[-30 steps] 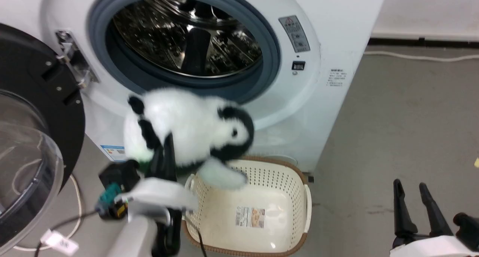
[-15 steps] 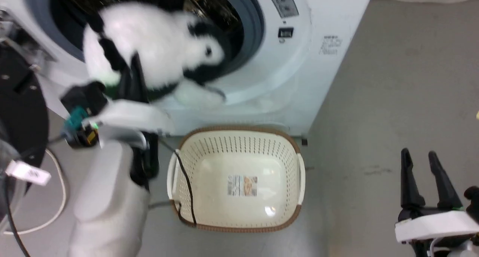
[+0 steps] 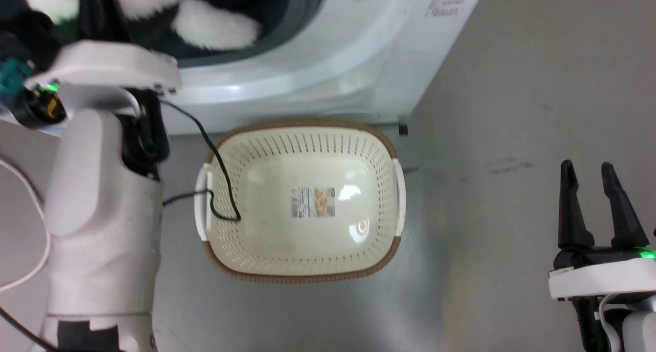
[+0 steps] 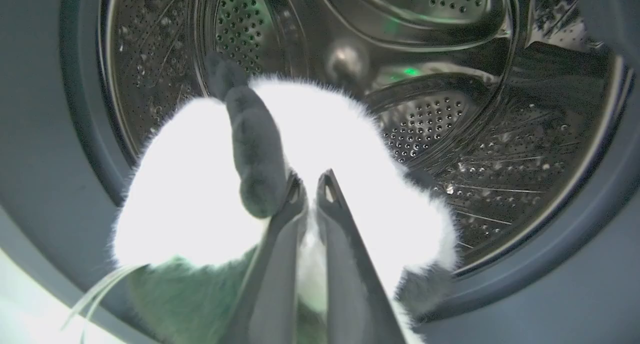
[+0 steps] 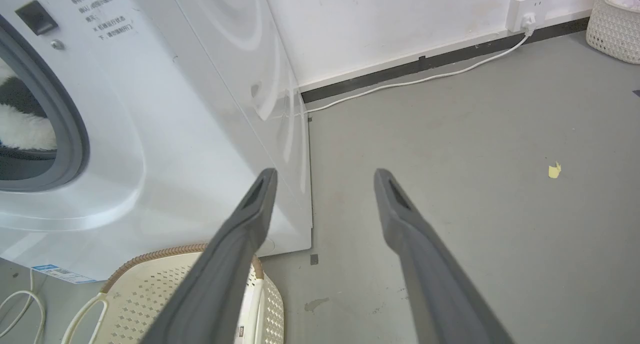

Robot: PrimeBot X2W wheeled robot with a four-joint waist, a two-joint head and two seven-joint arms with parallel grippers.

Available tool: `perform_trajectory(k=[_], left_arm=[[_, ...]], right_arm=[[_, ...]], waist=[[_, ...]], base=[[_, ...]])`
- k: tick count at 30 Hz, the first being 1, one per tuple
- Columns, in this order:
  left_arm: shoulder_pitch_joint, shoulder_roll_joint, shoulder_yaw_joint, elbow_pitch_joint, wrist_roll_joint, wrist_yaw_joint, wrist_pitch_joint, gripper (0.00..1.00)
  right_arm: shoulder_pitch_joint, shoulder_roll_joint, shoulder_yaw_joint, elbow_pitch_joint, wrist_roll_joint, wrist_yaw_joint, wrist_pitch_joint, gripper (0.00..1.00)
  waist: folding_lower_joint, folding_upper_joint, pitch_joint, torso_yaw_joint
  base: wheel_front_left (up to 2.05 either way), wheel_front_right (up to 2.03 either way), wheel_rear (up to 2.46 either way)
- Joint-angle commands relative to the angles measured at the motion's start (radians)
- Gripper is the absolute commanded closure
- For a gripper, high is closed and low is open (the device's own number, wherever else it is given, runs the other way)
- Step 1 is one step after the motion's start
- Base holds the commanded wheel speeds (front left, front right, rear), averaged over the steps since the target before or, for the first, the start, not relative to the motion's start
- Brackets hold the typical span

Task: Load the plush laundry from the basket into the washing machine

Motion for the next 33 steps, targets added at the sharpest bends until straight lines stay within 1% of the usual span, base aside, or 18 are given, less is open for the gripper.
perform_trajectory(k=[1,5,8,14,18,25,33], left_arm=[[-0.036,0.002,0.012,-0.006,0.010,0.000,-0.007,1.00],[-0.098,0.000,0.035,0.001,0.028,-0.004,-0.007,1.00],[-0.145,0.010,0.042,0.012,0.050,-0.012,-0.007,1.00],[-0.243,0.054,0.028,0.063,0.093,-0.031,-0.007,1.00],[-0.314,0.089,0.017,0.091,0.114,-0.036,-0.005,1.00],[-0.417,0.129,0.026,0.115,0.118,-0.028,-0.004,1.00],[-0.513,0.151,0.039,0.125,0.112,-0.018,-0.004,1.00]], right_arm=[[-0.016,-0.005,-0.003,-0.011,-0.006,-0.001,0.002,0.00],[-0.021,-0.010,-0.008,-0.032,-0.003,-0.001,0.008,0.00],[-0.022,-0.012,-0.010,-0.047,0.000,-0.001,0.010,0.00],[-0.016,-0.013,-0.021,-0.081,0.006,-0.001,0.014,0.00],[-0.007,-0.017,-0.032,-0.105,0.008,-0.001,0.018,0.00],[0.003,-0.028,-0.047,-0.147,0.013,-0.001,0.026,0.00],[0.016,-0.034,-0.055,-0.199,0.011,-0.001,0.039,0.00]], waist=[[-0.0002,0.0000,0.050,-0.017],[-0.0002,0.0000,0.099,-0.025],[-0.0002,0.0000,0.131,-0.035],[-0.0002,0.0000,0.190,-0.046],[-0.0002,0.0000,0.225,-0.050],[-0.0002,0.0000,0.269,-0.058],[-0.0002,0.0000,0.314,-0.065]], base=[[0.00,0.00,0.00],[0.00,0.00,0.00],[0.00,0.00,0.00],[0.00,0.00,0.00],[0.00,0.00,0.00],[0.00,0.00,0.00],[0.00,0.00,0.00]])
